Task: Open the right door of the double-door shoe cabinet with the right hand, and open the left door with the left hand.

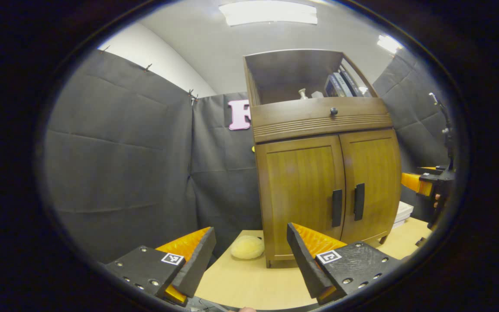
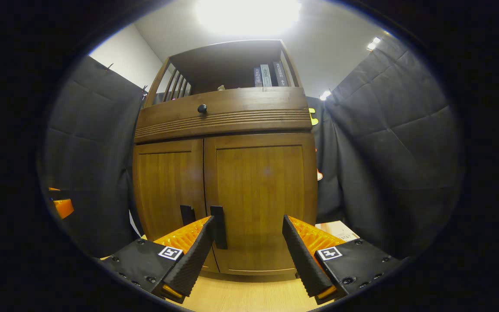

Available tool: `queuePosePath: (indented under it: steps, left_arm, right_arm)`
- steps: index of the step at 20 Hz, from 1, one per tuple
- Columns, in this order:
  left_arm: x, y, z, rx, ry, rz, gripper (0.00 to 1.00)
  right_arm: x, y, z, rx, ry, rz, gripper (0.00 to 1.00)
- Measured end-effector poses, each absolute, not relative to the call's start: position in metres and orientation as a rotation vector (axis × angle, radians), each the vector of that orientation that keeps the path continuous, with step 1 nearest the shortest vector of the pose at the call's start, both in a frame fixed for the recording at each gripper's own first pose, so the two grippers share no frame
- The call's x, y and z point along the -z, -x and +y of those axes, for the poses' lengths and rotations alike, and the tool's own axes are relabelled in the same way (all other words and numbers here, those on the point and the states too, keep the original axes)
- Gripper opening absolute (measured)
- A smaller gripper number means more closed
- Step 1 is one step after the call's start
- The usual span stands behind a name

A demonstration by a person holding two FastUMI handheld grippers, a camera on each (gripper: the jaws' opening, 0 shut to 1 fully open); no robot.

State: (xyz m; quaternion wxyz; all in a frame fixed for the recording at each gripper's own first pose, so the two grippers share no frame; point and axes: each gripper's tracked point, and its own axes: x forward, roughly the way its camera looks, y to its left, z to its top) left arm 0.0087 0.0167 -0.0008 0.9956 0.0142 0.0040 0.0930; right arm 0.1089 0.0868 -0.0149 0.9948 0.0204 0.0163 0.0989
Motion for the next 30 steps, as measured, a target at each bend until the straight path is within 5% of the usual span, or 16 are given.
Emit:
queuePosePath:
  steps: [22,26,30]
  left_arm:
    - [0.002,0.015,0.044,-0.405,-0.034,0.057,0.96]
    - [0.002,0.02,0.045,-0.435,-0.029,0.065,0.96]
    - [0.003,0.022,0.045,-0.447,-0.023,0.07,0.96]
  right_arm:
    - [0.077,-0.222,0.169,-0.264,-0.048,0.186,0.91]
    - [0.08,-0.234,0.17,-0.247,-0.028,0.199,0.67]
    - [0.085,-0.246,0.167,-0.203,-0.008,0.21,0.61]
